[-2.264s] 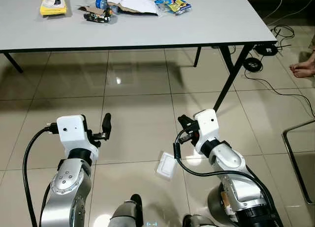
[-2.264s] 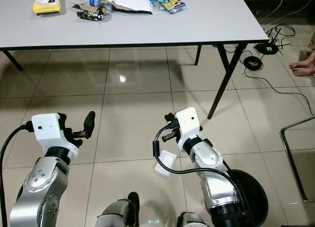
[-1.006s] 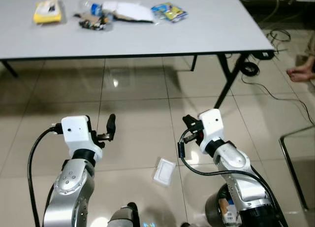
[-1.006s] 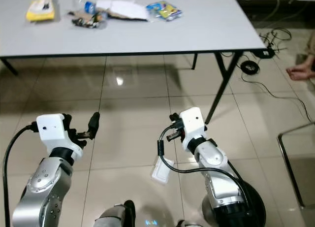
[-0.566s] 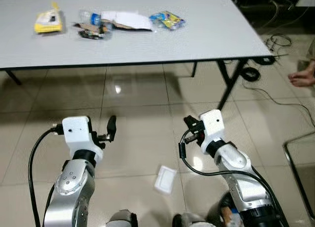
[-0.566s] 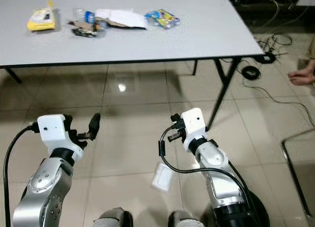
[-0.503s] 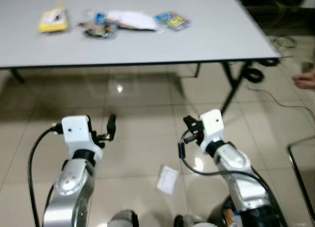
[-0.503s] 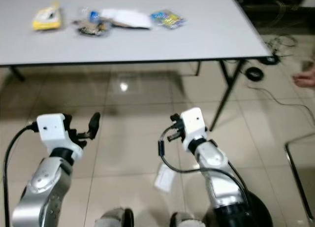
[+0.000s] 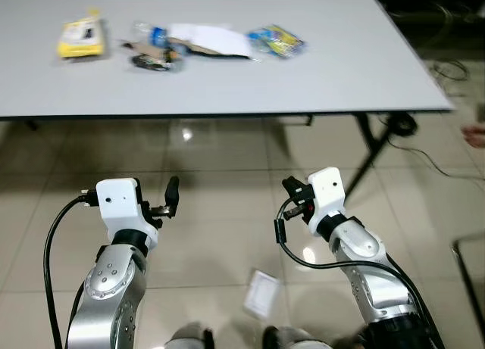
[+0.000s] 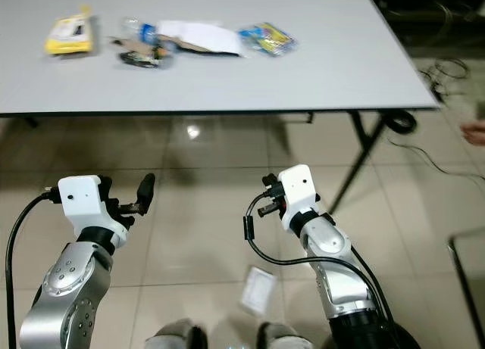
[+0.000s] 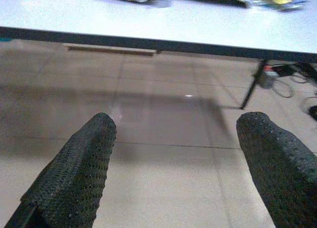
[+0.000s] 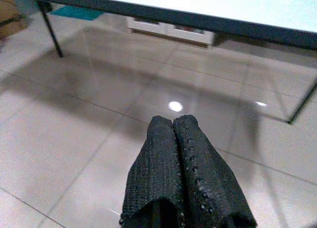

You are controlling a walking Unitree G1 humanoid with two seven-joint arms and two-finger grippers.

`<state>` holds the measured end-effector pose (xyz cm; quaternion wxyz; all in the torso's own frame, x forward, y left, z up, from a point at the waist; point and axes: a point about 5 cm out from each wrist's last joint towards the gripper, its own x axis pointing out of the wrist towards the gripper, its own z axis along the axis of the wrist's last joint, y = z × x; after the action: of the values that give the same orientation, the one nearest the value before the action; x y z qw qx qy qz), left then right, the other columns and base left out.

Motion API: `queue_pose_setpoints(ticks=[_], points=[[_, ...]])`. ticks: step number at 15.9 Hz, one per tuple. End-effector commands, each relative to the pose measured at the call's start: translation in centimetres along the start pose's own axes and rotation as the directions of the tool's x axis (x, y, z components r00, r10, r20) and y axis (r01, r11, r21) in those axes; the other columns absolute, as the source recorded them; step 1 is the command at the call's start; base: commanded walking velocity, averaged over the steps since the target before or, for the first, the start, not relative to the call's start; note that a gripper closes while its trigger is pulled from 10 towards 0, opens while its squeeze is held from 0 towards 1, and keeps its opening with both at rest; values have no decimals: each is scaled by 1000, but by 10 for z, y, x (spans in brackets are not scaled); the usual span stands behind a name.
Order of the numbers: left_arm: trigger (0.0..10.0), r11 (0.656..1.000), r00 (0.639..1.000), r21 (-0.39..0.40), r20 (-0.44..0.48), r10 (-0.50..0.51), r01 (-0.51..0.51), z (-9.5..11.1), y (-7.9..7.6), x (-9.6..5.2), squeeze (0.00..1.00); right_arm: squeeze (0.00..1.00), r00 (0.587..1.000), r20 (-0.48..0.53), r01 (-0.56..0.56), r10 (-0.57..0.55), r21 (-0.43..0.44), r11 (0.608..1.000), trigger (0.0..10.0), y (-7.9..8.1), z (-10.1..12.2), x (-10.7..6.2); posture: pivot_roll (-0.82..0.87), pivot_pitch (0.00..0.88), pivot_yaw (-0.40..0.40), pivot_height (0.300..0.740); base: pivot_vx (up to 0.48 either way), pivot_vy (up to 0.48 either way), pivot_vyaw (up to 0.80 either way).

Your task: Picking trash to rubbish bin

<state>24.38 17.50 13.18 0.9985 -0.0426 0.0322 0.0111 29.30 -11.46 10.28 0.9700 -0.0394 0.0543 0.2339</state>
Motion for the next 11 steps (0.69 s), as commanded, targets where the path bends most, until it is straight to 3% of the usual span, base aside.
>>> queue_pose_setpoints(ticks=[1,11], points=[[10000,1000,1000,9,-9,18,-18,-1,6,-2,0,0,1000,6,-19,18,9,1000,10000,6,1,0,-55,198,3,740,424,0,0],[10000,1000,1000,6,-14,17,-17,-2,5,-3,0,0,1000,-1,-15,15,9,1000,10000,5,-1,-1,-58,203,3,740,428,0,0]])
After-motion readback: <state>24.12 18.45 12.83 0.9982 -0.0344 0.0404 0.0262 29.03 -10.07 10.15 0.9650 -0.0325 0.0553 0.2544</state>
